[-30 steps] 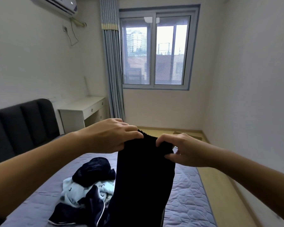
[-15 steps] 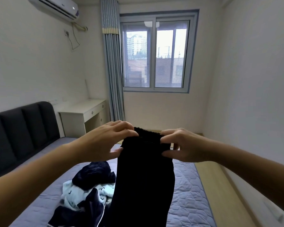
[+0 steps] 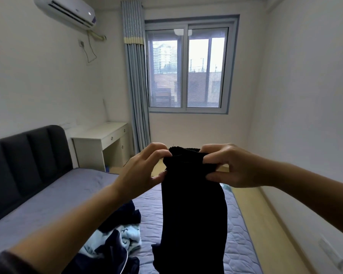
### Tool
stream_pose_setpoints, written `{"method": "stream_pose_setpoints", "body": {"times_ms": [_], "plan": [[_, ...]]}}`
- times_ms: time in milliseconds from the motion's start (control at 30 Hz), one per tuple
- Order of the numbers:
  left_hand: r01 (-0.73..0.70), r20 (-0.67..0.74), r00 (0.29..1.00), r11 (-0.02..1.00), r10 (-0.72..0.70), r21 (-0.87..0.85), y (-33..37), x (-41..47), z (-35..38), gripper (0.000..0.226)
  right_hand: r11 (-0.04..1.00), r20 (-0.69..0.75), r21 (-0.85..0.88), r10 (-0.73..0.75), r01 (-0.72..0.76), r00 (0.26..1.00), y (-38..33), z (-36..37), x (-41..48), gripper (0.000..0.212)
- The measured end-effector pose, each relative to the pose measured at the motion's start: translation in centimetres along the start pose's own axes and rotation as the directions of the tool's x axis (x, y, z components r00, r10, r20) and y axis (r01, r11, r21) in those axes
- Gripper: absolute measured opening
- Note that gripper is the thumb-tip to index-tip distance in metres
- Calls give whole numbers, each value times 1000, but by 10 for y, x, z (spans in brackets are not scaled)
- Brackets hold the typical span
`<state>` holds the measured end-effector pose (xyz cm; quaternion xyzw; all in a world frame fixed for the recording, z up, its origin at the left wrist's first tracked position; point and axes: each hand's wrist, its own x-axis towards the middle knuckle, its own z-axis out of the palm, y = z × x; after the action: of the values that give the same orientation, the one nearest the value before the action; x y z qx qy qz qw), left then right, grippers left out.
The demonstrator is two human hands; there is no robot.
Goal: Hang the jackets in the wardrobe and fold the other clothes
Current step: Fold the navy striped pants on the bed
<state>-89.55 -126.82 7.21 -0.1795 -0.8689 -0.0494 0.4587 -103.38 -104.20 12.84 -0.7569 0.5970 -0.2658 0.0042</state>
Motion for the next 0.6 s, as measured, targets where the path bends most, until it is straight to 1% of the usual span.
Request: {"method": "stream_pose_setpoints", "body": {"times_ms": [100, 167, 233, 300, 367, 500, 600], "plan": [[0, -75, 997, 1000, 0, -1, 2, -1, 9, 32, 1000, -3, -20, -13, 13, 1000, -5, -5, -5, 20], [-24, -79, 997, 1000, 23, -6, 3, -1, 12, 28, 999, 0, -35, -16, 16, 1000, -10, -9, -9, 25], [-6, -26, 1000, 1000, 6, -8, 2, 2, 15, 30, 998, 7, -61, -2, 2, 1000, -11, -11, -12, 22], [51, 63, 997, 999, -51, -3, 0, 6, 18, 38, 996, 25, -82, 30, -28, 999, -11, -13, -15, 13], [66, 138, 988, 998, -65, -1, -1, 12, 22, 39, 993, 49, -108, 53, -47, 997, -11, -14, -16, 7], [-58, 219, 974, 998, 54, 13, -1, 22, 25, 24, 988, 77, -146, 61, -49, 995, -13, -16, -18, 6], [-85, 196, 976, 994, 98, -73, -3, 23, 14, 16, 989, 61, -137, 66, -57, 996, -13, -23, -26, 13]]}}
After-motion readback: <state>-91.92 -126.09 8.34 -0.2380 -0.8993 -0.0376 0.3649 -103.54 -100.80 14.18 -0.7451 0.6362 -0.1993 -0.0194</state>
